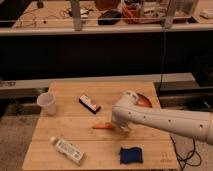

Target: Drag the pepper across the table

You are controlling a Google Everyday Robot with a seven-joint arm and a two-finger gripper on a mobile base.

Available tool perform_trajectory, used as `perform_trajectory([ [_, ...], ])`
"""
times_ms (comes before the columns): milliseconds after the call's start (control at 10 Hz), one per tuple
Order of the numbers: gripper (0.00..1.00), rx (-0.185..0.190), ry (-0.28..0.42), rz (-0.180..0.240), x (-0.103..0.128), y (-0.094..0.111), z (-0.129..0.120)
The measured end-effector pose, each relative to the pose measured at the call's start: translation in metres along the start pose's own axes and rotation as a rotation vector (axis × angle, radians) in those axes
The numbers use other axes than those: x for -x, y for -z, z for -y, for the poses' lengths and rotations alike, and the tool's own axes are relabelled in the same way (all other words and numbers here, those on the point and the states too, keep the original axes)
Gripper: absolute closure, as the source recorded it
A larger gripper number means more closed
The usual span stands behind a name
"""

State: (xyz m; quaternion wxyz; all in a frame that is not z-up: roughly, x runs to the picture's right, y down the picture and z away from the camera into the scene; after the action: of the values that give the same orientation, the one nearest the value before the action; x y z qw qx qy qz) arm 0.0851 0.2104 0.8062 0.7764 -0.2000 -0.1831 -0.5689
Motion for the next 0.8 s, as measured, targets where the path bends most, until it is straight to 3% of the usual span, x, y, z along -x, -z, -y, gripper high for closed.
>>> perform_trajectory([
  [200,0.21,-0.001,-0.011,0.001,0.0009,-0.002,-0.0012],
  [300,0.28,-0.004,-0.021,0.002,0.0005,-0.0024,-0.004],
  [800,0.8,-0.015,-0.072,0.007,-0.0047,-0.0062,-0.0074],
])
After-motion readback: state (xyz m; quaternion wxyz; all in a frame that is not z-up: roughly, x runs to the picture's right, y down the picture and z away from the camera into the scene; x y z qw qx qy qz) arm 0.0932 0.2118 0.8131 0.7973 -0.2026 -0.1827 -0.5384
